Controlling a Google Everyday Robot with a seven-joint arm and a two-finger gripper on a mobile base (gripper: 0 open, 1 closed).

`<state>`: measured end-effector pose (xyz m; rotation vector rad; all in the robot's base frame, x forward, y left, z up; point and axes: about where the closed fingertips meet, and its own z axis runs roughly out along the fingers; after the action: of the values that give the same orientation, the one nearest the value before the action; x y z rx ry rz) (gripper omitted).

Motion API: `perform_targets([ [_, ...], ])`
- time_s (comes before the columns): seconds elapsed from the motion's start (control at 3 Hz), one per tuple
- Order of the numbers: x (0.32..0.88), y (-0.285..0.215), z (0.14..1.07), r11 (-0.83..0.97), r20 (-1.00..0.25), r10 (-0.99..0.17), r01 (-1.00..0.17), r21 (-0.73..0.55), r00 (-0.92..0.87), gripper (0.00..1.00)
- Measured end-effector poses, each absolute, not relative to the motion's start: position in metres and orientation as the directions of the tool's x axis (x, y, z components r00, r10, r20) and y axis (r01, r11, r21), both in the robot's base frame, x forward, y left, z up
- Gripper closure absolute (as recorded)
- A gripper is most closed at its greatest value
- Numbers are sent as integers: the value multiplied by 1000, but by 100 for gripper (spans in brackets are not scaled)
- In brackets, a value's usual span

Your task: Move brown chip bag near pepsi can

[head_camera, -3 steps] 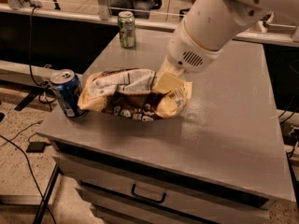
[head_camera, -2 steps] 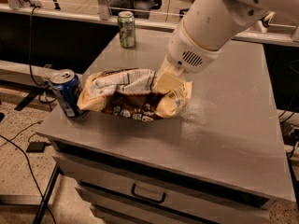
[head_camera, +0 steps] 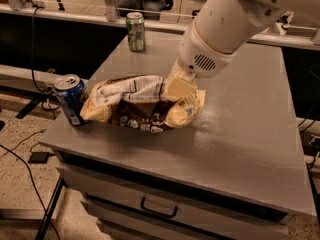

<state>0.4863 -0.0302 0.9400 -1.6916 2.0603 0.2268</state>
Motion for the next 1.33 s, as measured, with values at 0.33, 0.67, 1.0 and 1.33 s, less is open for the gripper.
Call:
perform_targets([
  [0.33,485,-29,941,228,-448,-884,-960,-164,-133,16],
  [0.67,484,-28,943,226,-448,-885,-960,-167,-131,0],
  [1.0,484,-28,943,226,-448,-885,-960,-167,-131,0],
  [1.33,489,-50,954,255,-453,-880,-947,-197,-143,0],
])
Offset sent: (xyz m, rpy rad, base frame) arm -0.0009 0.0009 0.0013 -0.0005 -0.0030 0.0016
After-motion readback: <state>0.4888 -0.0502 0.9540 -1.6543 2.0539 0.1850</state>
